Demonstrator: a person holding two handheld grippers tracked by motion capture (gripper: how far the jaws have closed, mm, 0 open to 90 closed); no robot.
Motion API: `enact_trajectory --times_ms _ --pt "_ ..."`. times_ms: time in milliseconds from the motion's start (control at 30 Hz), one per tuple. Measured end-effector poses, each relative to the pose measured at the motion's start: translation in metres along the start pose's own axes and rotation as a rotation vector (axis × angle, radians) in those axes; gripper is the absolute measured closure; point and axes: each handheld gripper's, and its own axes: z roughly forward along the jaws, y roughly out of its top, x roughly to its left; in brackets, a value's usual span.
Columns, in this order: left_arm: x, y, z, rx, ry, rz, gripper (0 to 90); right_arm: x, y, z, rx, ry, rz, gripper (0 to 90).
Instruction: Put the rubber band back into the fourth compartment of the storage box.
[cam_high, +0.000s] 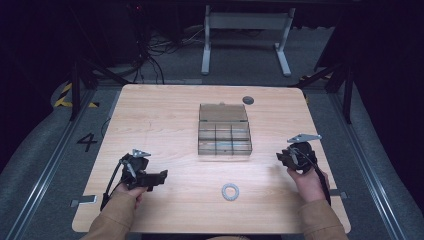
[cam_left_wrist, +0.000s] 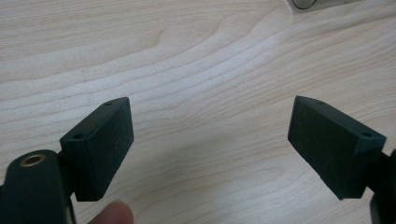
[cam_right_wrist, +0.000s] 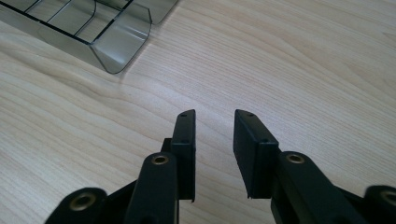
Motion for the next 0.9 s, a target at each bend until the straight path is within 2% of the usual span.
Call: enact_trajectory --times_ms 67,100,200,233,300,400,500,667,900 --pt "0.0 0.001 0.001 -0.028 0.025 -0.006 13.6 0.001 0.0 -0.001 -0.005 0.003 -0.004 69.1" --pt "0.001 0.001 0.003 -0.03 0.035 -0.007 9.9 0.001 0.0 -0.002 -0.006 0.003 -0.005 68.8" --pt "0.004 0.002 0.005 -0.032 0.024 -0.02 5.1 0.002 -0.001 -0.002 -0.011 0.002 -0.002 67.1" --pt "0.005 0.002 0.004 -0.041 0.003 -0.028 4.8 0.003 0.0 -0.003 -0.012 0.006 -0.001 66.6" --pt "0.004 0.002 0.003 -0.055 -0.004 -0.016 4.9 0.004 0.001 -0.003 -0.019 0.016 -0.003 66.3" --pt "0.003 0.001 0.003 -0.053 -0.002 -0.008 4.9 0.007 0.002 -0.003 -0.022 0.019 -0.017 66.0" --pt "0.004 0.002 0.003 -0.047 0.019 -0.015 4.3 0.011 0.003 -0.005 -0.023 0.023 -0.029 65.1" --pt "0.007 0.002 0.003 -0.042 0.02 -0.027 4.3 0.014 0.006 -0.009 -0.033 0.034 -0.044 62.7" --pt "0.007 0.002 0.004 -0.04 0.021 -0.032 4.3 0.013 0.007 -0.011 -0.033 0.037 -0.038 61.9"
